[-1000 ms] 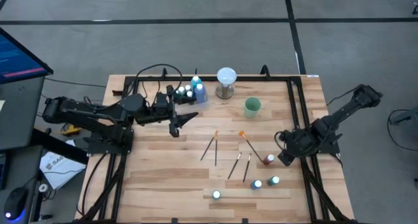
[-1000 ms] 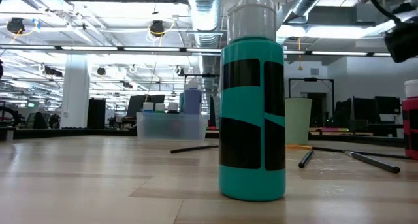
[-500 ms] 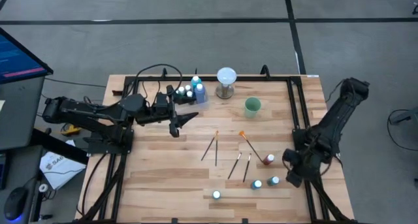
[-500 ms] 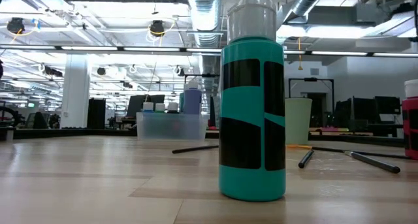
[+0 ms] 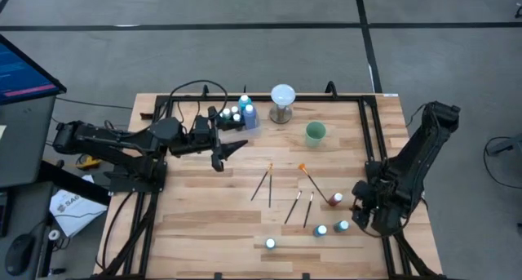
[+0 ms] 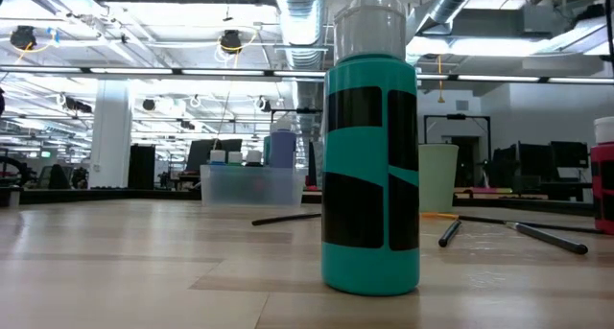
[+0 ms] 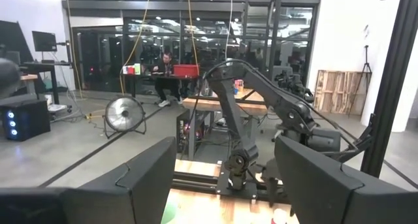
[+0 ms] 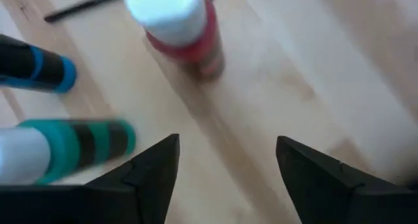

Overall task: Pick & Place Paint Supplies
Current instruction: Put the small red paint bottle into the transparent bin

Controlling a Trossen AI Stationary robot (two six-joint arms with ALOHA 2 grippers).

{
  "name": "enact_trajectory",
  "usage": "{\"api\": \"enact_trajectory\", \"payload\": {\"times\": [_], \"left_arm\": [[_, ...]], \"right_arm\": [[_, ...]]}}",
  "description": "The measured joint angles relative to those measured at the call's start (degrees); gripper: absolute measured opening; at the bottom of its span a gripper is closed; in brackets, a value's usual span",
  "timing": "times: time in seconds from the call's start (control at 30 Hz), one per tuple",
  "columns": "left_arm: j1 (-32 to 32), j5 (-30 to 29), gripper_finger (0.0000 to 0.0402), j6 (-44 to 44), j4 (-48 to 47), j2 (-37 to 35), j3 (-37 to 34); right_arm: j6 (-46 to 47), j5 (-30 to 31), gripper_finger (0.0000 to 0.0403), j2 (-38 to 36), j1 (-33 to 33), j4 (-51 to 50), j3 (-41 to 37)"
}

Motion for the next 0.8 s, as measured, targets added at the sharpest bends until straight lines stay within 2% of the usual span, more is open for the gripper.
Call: {"api": "enact_trajectory", "payload": {"times": [0.23, 0.47, 0.57, 0.8], "left_arm": [[0.0, 0.0, 0.0257, 0.0, -0.02, 0.0, 0.0], [0.0, 0.0, 0.0257, -0.02, -0.11, 0.0, 0.0], [0.0, 0.0, 0.0257, -0.02, -0.13, 0.0, 0.0], [0.01, 0.0, 0.0257, -0.02, -0.29, 0.0, 0.0]], "right_arm": [[-9.4, 6.89, 0.025, 4.74, 0.17, 3.88, 0.0], [-9.75, 11.41, 0.025, 7.17, 0.15, 3.83, -0.02], [-10.09, 12.59, 0.025, 7.38, 0.15, 4.13, -0.02], [-17.25, 12.89, 0.0249, 7.38, -1.66, 8.71, -0.02]]}}
